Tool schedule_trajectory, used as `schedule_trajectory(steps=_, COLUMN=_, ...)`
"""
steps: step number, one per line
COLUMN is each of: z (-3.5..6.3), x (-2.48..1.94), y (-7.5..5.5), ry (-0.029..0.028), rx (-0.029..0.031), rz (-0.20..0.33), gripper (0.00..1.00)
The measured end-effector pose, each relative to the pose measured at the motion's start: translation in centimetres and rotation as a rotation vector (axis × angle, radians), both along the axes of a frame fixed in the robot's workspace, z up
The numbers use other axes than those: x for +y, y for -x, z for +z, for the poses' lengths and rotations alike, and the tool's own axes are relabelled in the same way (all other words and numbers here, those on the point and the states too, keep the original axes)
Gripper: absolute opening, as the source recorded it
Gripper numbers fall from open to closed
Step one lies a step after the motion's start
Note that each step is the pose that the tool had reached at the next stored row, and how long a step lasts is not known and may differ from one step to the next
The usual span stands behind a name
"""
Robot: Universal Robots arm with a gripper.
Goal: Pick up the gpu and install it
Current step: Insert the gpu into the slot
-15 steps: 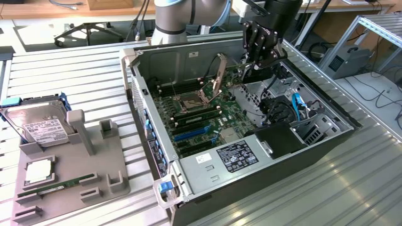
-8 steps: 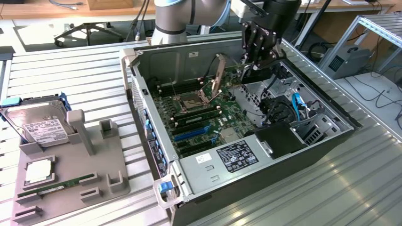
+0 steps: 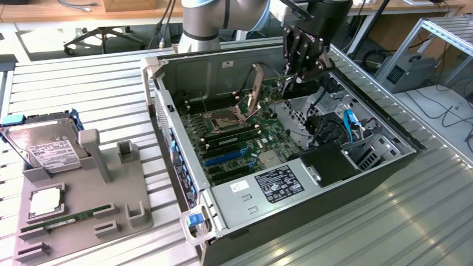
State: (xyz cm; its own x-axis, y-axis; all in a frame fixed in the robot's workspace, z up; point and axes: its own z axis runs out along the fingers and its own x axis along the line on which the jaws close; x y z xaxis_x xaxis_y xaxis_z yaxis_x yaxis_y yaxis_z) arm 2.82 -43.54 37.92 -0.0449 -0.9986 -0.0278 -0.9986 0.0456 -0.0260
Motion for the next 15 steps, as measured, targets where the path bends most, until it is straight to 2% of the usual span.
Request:
schedule_trajectory(steps=5, z=-0.03, x=0.0, y=0.09, ry=0.0001, rx=0.0, rz=0.0, gripper=0.27)
schedule_trajectory(steps=7, z=-0.5, x=0.0, y=0.41, ry=0.0, rx=0.0, rz=0.0, gripper=0.27)
schedule_trajectory(steps=15, z=-0.54, x=0.0, y=0.54, ry=0.0, rx=0.0, rz=0.0, gripper=0.27)
